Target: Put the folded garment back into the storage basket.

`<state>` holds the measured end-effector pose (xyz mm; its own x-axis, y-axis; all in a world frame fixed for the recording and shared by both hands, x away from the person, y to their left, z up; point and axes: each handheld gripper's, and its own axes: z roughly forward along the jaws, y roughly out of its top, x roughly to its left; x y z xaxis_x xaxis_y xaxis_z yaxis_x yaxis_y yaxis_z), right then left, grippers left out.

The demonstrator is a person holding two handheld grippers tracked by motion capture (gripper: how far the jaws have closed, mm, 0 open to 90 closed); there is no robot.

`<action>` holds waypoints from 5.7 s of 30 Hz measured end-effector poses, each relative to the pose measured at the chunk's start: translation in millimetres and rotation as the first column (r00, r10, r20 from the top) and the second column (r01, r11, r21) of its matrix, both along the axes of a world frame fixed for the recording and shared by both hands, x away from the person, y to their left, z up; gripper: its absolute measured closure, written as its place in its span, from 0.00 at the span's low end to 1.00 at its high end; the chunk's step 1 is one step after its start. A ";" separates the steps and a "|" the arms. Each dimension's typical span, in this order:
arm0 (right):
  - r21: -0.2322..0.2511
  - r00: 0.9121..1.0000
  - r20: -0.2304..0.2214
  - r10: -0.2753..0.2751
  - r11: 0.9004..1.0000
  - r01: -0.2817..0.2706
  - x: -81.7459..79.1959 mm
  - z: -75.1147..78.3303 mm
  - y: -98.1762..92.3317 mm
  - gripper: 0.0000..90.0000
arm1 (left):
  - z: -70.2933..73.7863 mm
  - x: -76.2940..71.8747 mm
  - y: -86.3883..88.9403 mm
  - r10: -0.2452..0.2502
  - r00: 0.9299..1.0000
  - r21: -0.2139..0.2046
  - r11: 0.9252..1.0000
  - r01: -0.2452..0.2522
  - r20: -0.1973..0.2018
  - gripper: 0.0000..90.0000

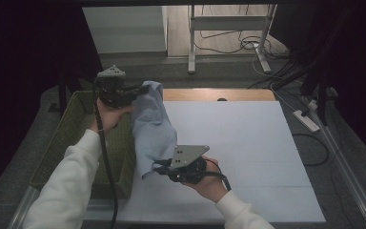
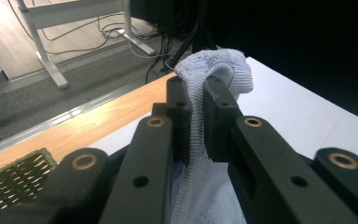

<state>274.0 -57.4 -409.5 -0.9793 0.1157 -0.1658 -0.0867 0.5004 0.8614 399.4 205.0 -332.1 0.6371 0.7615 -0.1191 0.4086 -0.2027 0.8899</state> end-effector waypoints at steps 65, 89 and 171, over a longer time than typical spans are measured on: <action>0.036 0.998 0.017 0.054 0.998 -0.055 11.9 14.3 54.7 0.87 | 17.0 -18.0 63.0 0.097 0.995 0.003 0.995 -0.097 0.026 0.91; 0.044 0.997 0.020 0.076 0.996 -0.076 14.7 16.9 73.9 0.87 | 22.3 -25.1 84.4 0.130 0.991 0.011 0.991 -0.131 0.033 0.91; 0.034 0.992 -0.019 0.126 0.992 -0.125 24.8 7.4 171.9 0.87 | 9.9 -35.2 169.7 0.223 0.975 0.009 0.975 -0.223 0.010 0.91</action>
